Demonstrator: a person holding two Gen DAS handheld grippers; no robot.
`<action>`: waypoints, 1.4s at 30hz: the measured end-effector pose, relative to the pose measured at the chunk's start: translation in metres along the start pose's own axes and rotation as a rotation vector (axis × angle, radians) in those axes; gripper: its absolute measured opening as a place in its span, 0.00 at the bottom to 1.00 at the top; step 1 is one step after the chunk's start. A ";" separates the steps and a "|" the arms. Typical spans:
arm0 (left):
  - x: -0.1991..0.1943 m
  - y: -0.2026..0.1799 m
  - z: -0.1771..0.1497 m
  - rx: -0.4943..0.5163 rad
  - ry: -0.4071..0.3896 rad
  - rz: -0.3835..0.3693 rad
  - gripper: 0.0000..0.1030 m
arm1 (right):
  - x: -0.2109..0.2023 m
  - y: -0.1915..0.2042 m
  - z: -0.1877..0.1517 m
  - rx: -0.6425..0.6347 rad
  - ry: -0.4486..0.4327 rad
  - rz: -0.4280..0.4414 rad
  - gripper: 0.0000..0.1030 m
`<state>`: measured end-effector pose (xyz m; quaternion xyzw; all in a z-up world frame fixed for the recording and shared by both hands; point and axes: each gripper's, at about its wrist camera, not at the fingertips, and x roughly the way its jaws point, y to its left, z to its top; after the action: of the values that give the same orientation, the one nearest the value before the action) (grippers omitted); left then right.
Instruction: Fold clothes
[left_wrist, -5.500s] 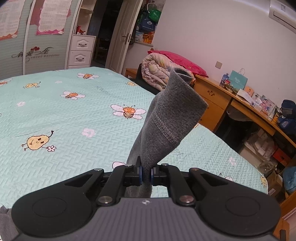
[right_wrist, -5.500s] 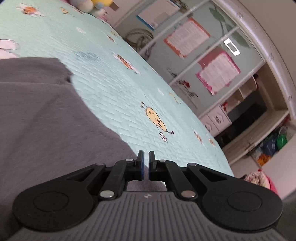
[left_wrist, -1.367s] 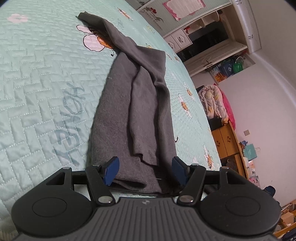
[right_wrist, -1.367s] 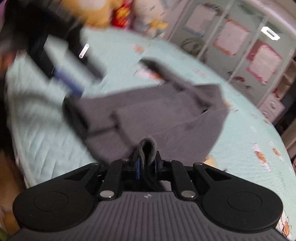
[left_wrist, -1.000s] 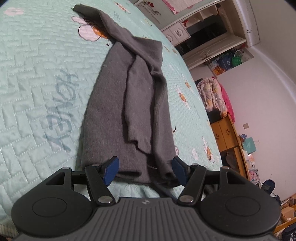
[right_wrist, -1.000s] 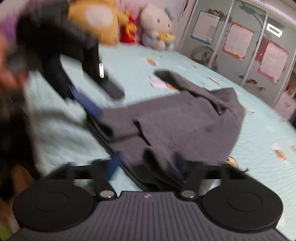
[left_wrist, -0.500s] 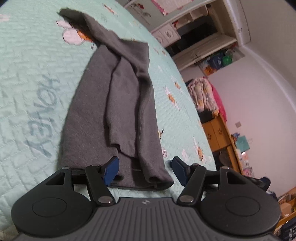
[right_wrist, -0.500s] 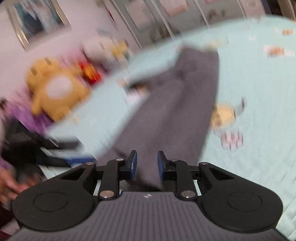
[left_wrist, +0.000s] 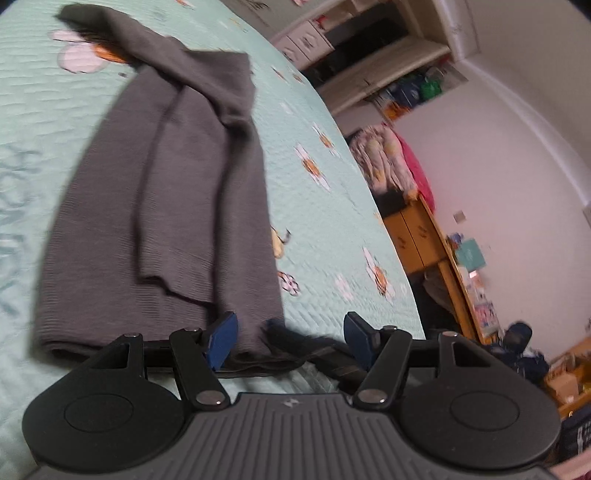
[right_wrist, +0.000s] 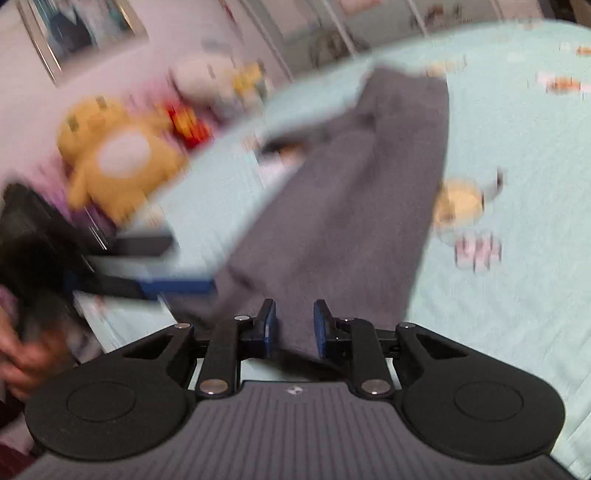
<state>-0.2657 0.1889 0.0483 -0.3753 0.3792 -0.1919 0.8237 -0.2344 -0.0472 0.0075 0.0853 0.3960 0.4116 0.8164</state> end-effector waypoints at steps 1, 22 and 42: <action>0.008 0.001 -0.001 0.001 0.016 0.005 0.64 | 0.002 -0.001 -0.004 -0.014 -0.023 -0.001 0.21; 0.016 0.022 0.066 -0.078 -0.097 -0.037 0.65 | 0.023 -0.102 0.087 0.401 -0.276 0.123 0.37; 0.126 0.084 0.199 -0.386 -0.346 -0.012 0.66 | 0.093 -0.137 0.109 0.352 -0.394 0.087 0.42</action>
<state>-0.0297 0.2619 0.0093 -0.5551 0.2599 -0.0536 0.7883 -0.0410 -0.0466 -0.0370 0.3212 0.2910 0.3465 0.8319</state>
